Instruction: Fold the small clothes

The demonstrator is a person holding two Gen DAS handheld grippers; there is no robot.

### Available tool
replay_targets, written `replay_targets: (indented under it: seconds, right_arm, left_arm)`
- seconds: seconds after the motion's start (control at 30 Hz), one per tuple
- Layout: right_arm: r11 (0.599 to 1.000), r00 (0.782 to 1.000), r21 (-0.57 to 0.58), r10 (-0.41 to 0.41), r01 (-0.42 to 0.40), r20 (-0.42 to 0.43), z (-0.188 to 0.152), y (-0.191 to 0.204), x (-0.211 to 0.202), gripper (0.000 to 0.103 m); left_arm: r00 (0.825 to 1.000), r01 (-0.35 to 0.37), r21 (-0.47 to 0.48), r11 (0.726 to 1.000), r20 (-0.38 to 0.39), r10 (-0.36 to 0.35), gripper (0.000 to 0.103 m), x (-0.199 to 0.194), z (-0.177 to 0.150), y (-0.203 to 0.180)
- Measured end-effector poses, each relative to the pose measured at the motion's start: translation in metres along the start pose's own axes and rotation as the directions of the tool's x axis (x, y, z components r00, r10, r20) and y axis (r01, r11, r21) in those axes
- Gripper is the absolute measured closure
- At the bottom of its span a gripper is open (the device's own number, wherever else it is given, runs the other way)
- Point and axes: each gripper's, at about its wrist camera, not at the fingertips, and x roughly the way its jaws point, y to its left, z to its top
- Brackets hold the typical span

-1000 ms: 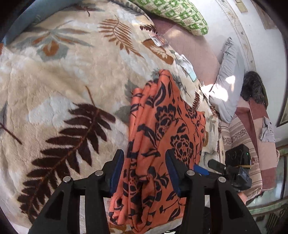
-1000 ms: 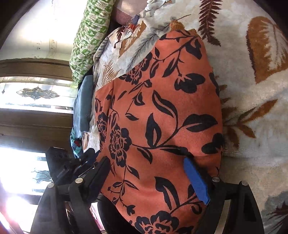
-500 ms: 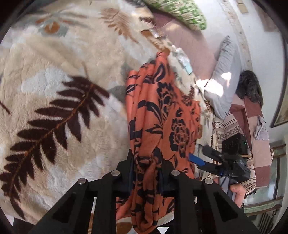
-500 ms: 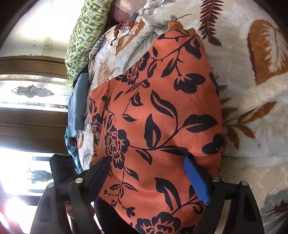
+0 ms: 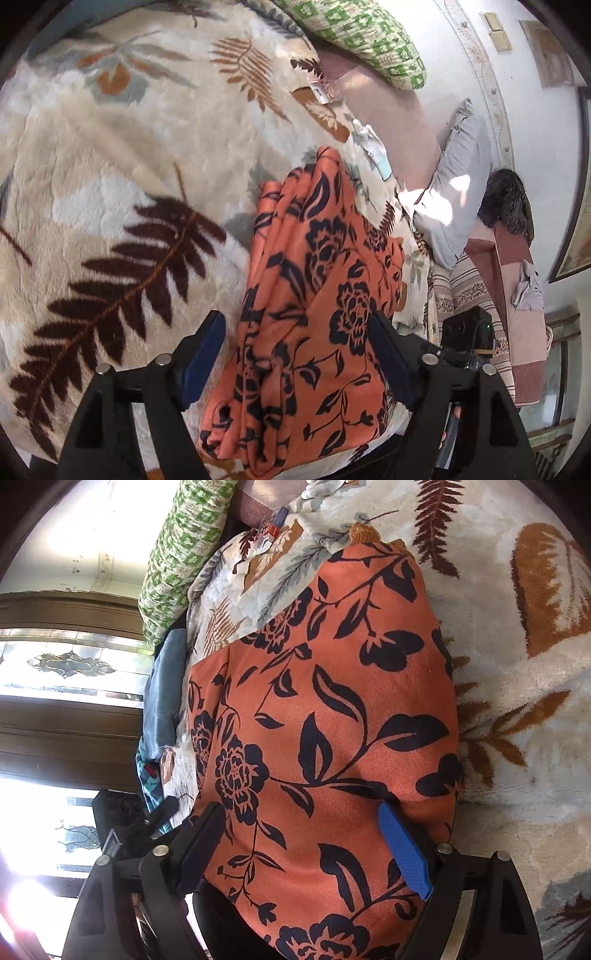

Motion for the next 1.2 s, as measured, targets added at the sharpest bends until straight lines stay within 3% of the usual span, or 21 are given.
replay_targets:
  seconds: [0.2, 0.4, 0.43, 0.47, 0.5, 0.57, 0.67, 0.7, 0.73, 0.77, 0.8, 0.83, 0.87, 0.93, 1.07, 1.13, 1.2]
  right_arm:
    - [1.000, 1.000, -0.004, 0.013, -0.013, -0.004, -0.001, -0.003, -0.002, 0.016]
    - [1.000, 1.000, -0.008, 0.020, -0.020, -0.010, 0.000, -0.006, -0.003, 0.016]
    - [1.000, 1.000, -0.010, 0.021, -0.021, -0.012, 0.000, -0.006, -0.003, 0.016]
    - [1.000, 1.000, -0.011, 0.022, -0.022, -0.013, 0.000, -0.006, -0.003, 0.016]
    - [1.000, 1.000, -0.012, 0.022, -0.022, -0.013, 0.000, -0.006, -0.003, 0.016]
    - [1.000, 1.000, -0.014, 0.025, -0.025, -0.013, 0.000, -0.006, -0.004, 0.016]
    - [0.999, 1.000, -0.012, 0.030, -0.030, -0.010, -0.001, -0.006, -0.005, 0.016]
    - [0.999, 0.999, -0.013, 0.033, -0.033, -0.010, -0.001, -0.007, -0.005, 0.016]
    - [0.999, 0.999, -0.014, 0.040, -0.040, -0.009, -0.002, -0.008, -0.006, 0.016]
    - [0.999, 0.999, -0.014, 0.043, -0.043, -0.011, -0.001, -0.009, -0.006, 0.016]
    - [0.999, 0.999, -0.013, 0.044, -0.044, -0.011, -0.001, -0.009, -0.006, 0.016]
    - [0.999, 0.999, -0.011, 0.042, -0.042, -0.012, -0.001, -0.009, -0.007, 0.016]
    - [0.999, 0.999, -0.013, 0.037, -0.037, -0.010, -0.001, -0.007, -0.008, 0.016]
    - [0.999, 1.000, -0.022, 0.028, -0.028, -0.006, -0.003, -0.006, -0.008, 0.016]
    - [0.996, 0.996, 0.001, 0.092, -0.092, 0.016, -0.005, -0.009, -0.020, 0.016]
    - [0.982, 0.982, 0.034, 0.185, -0.186, 0.049, -0.007, -0.018, -0.035, 0.016]
    - [0.975, 0.971, 0.052, 0.210, -0.217, 0.111, -0.007, -0.031, -0.051, 0.016]
  left_arm:
    - [0.998, 0.053, -0.036, 0.998, -0.017, -0.054, 0.021, 0.030, 0.038, 0.002]
    - [0.998, 0.039, -0.051, 0.998, -0.052, -0.042, 0.021, 0.067, 0.055, 0.007]
    - [0.998, 0.036, -0.044, 0.998, -0.050, -0.038, 0.028, 0.068, 0.055, 0.009]
    - [0.999, 0.032, -0.028, 0.999, -0.043, -0.033, 0.069, 0.066, 0.055, 0.008]
    - [0.997, 0.035, 0.000, 0.999, -0.065, -0.035, 0.080, 0.067, 0.055, 0.004]
    - [1.000, 0.000, 0.089, 0.996, -0.026, 0.003, 0.082, 0.061, 0.053, -0.011]
    - [0.991, -0.089, 0.296, 0.951, 0.124, 0.054, 0.083, 0.046, 0.034, -0.037]
    - [0.987, -0.137, 0.306, 0.942, 0.123, 0.104, 0.083, 0.056, 0.033, -0.033]
    - [0.987, -0.158, 0.255, 0.954, 0.069, 0.145, 0.082, 0.070, 0.037, -0.019]
    - [0.994, -0.105, 0.166, 0.981, 0.026, 0.102, 0.078, 0.075, 0.043, -0.002]
    - [0.999, -0.055, 0.085, 0.995, 0.001, 0.055, 0.076, 0.073, 0.050, 0.009]
    - [0.999, -0.049, 0.052, 0.997, -0.017, 0.050, 0.073, 0.070, 0.054, 0.011]
    - [0.997, -0.077, 0.068, 0.995, -0.008, 0.078, 0.067, 0.066, 0.055, 0.004]
    - [0.988, -0.149, 0.115, 0.982, 0.059, 0.143, 0.065, 0.050, 0.051, -0.011]
    - [0.971, -0.202, 0.174, 0.964, 0.167, 0.173, 0.059, 0.003, 0.036, -0.041]
    - [0.967, -0.205, 0.252, 0.946, 0.202, 0.156, 0.055, -0.014, 0.020, -0.065]
    - [0.977, -0.161, 0.333, 0.929, 0.185, 0.104, 0.052, -0.018, 0.001, -0.085]
